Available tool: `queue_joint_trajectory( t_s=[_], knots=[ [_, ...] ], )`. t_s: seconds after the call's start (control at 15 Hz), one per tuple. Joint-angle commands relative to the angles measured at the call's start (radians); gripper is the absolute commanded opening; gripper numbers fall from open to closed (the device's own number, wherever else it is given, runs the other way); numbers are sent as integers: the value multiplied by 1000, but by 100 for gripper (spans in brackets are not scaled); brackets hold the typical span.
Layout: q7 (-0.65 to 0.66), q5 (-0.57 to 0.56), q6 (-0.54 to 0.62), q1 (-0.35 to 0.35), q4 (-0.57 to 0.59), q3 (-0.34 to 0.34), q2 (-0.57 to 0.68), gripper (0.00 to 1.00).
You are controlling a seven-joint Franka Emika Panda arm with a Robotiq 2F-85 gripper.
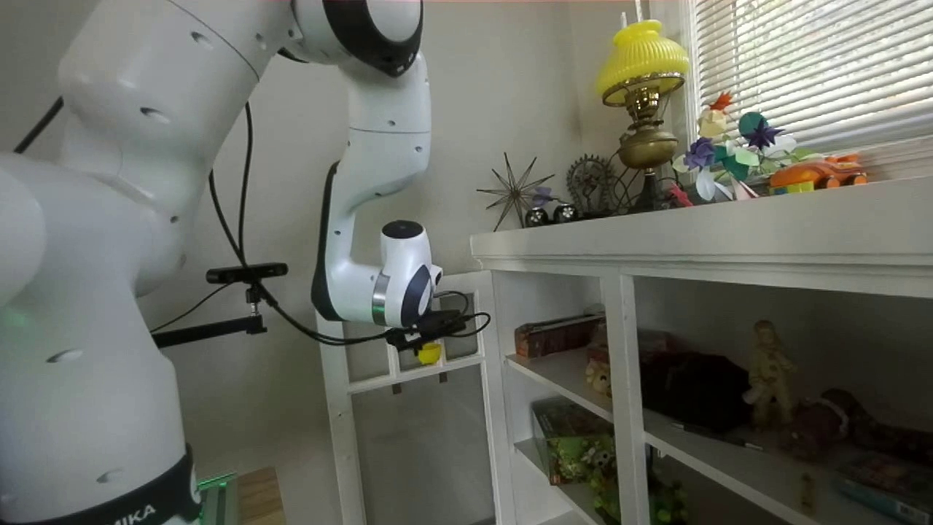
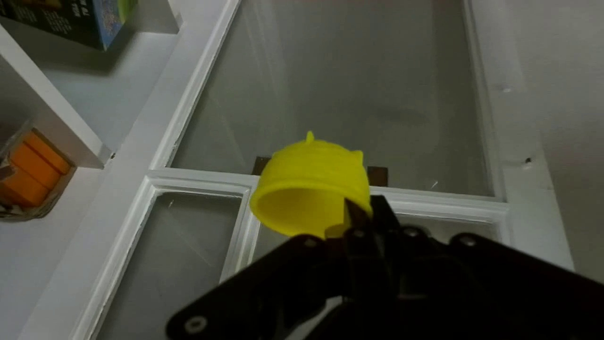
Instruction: Remove the yellow bowl from the cabinet
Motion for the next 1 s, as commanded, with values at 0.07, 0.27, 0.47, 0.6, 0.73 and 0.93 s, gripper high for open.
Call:
queue_joint_trajectory(
  t_s=[0.07, 0.27, 0.47, 0.6, 0.73, 0.93],
  knots=[
    [45, -94, -26, -222, -168, 153, -184, 2],
    [55, -195, -61, -416, -206, 293, -216, 2],
    [45, -276, -102, -606, -217, 428, -213, 2],
    [37, -315, -134, -739, -211, 522, -202, 2],
    [33, -346, -175, -879, -198, 636, -168, 2],
    [6, -373, -267, -1076, -187, 816, -95, 2]
  ],
)
